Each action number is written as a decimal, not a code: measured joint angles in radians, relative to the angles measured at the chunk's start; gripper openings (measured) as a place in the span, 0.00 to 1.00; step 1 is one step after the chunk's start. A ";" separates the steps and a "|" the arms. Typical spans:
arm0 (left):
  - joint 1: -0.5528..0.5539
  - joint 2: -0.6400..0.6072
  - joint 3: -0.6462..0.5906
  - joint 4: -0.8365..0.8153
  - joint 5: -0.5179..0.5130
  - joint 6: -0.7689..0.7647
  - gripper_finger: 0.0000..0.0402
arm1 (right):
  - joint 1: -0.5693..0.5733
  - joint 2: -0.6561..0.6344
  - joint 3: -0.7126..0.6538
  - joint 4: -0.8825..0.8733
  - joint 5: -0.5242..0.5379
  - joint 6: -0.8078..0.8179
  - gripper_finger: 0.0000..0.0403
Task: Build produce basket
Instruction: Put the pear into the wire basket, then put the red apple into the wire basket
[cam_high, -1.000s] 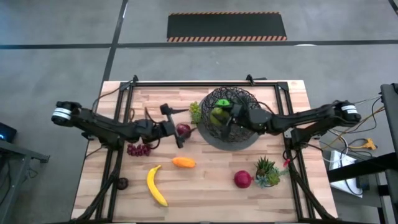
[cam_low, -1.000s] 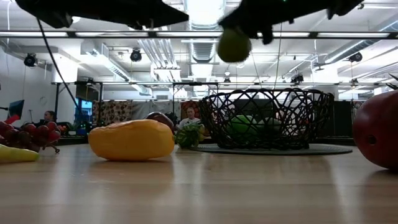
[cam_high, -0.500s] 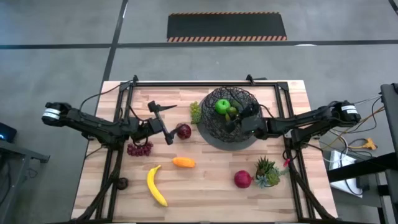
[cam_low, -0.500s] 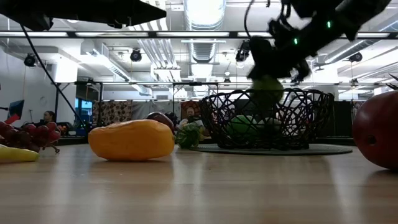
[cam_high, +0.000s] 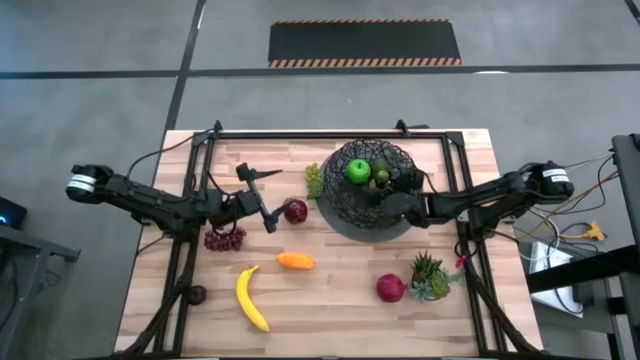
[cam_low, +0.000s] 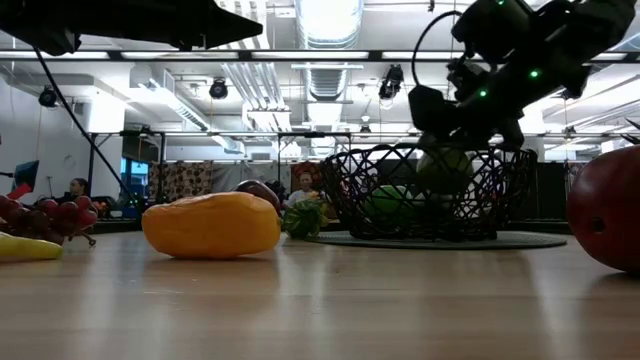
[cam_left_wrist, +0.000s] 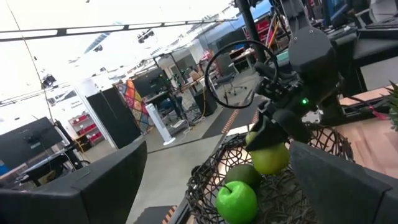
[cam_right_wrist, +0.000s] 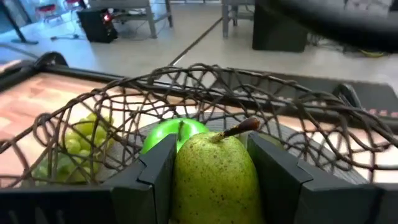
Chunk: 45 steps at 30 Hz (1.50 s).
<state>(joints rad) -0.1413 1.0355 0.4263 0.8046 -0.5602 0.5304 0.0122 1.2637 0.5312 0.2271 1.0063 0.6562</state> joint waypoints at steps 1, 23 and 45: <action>0.000 0.000 0.000 0.000 0.000 0.000 0.93 | 0.000 0.015 0.006 0.030 -0.001 -0.028 0.40; 0.000 0.003 -0.003 0.003 -0.002 0.000 0.93 | -0.015 0.173 0.034 0.094 0.034 -0.017 0.51; 0.000 0.005 -0.004 0.001 -0.002 -0.001 0.93 | -0.020 0.072 0.034 0.046 0.044 -0.083 0.53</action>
<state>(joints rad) -0.1413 1.0405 0.4220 0.8052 -0.5625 0.5297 -0.0074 1.3358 0.5652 0.2728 1.0506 0.5735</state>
